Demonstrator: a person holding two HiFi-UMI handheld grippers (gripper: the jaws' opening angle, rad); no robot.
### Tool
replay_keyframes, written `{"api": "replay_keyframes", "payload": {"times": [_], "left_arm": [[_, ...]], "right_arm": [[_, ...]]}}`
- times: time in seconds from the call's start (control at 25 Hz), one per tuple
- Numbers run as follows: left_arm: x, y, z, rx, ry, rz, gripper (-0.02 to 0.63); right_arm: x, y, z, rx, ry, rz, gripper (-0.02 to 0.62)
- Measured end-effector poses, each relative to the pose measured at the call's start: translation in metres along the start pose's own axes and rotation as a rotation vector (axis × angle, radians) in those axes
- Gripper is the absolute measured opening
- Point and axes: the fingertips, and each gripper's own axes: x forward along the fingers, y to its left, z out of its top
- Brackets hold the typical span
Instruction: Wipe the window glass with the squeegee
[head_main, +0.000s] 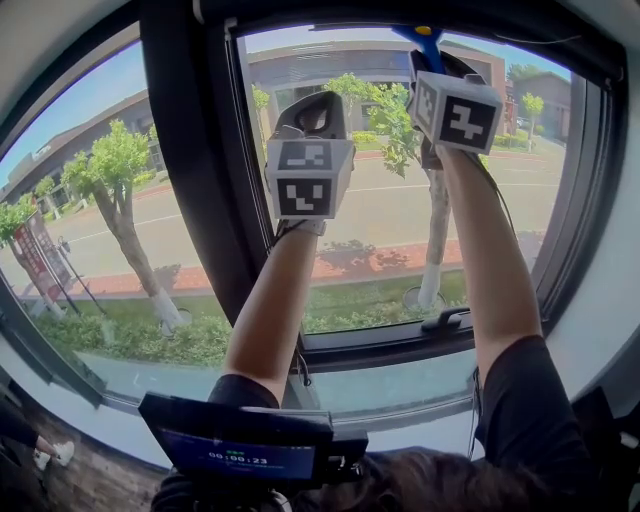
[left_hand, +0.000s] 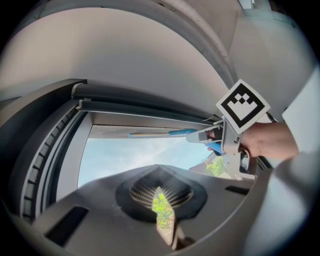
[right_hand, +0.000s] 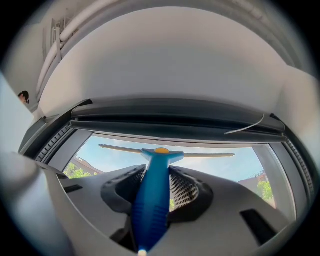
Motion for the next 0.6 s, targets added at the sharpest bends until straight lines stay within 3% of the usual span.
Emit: {"api": "replay_keyframes", "payload": {"times": [0.6], "left_arm": [[-0.011,-0.011,-0.012,-0.047,0.021,-0.003,0.002]], "right_arm": [[-0.009,-0.001,-0.011,0.025,0.02,-0.001,0.141]]}}
